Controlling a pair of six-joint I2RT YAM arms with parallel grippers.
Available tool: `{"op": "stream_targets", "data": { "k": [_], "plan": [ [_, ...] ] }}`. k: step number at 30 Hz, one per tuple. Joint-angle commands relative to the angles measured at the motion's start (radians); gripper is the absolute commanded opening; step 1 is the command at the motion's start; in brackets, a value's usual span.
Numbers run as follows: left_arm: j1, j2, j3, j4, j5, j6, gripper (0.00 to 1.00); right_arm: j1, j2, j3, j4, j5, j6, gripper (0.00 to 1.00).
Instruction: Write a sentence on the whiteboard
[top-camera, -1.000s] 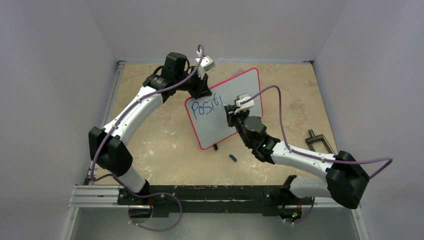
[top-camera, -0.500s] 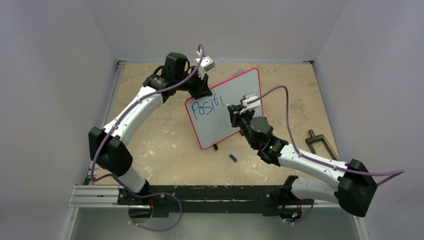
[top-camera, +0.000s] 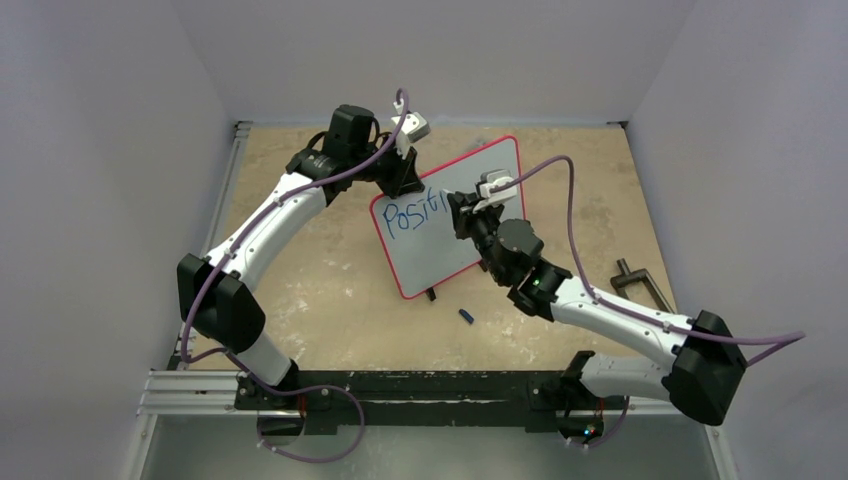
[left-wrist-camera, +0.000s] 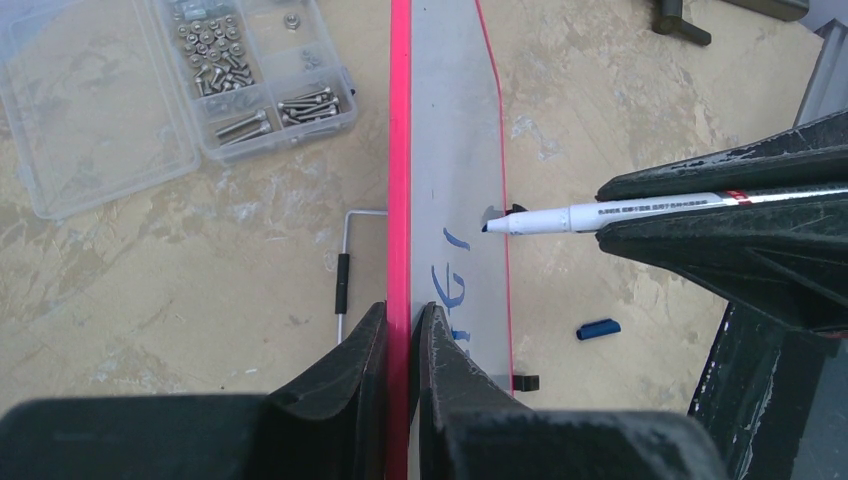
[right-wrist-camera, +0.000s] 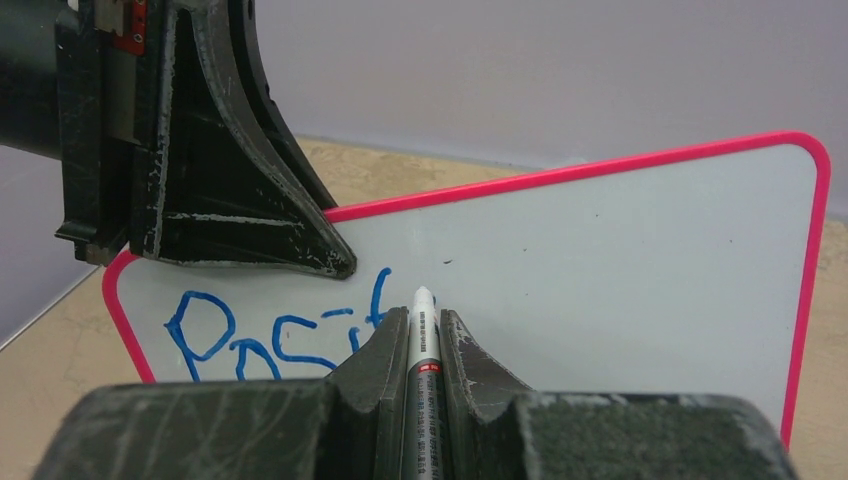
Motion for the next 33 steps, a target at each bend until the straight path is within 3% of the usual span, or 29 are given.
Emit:
{"op": "stream_targets", "data": {
  "k": [1,33],
  "plan": [
    [-0.022,0.029,-0.021,-0.12,-0.091,0.104,0.0,-0.003,0.026,0.066,0.057,-0.015,-0.026,0.0],
    [-0.022,0.03,-0.021,-0.123,-0.094,0.104,0.0,-0.006,0.101,0.076,0.079,0.045,-0.099,0.0]
  ]
}}
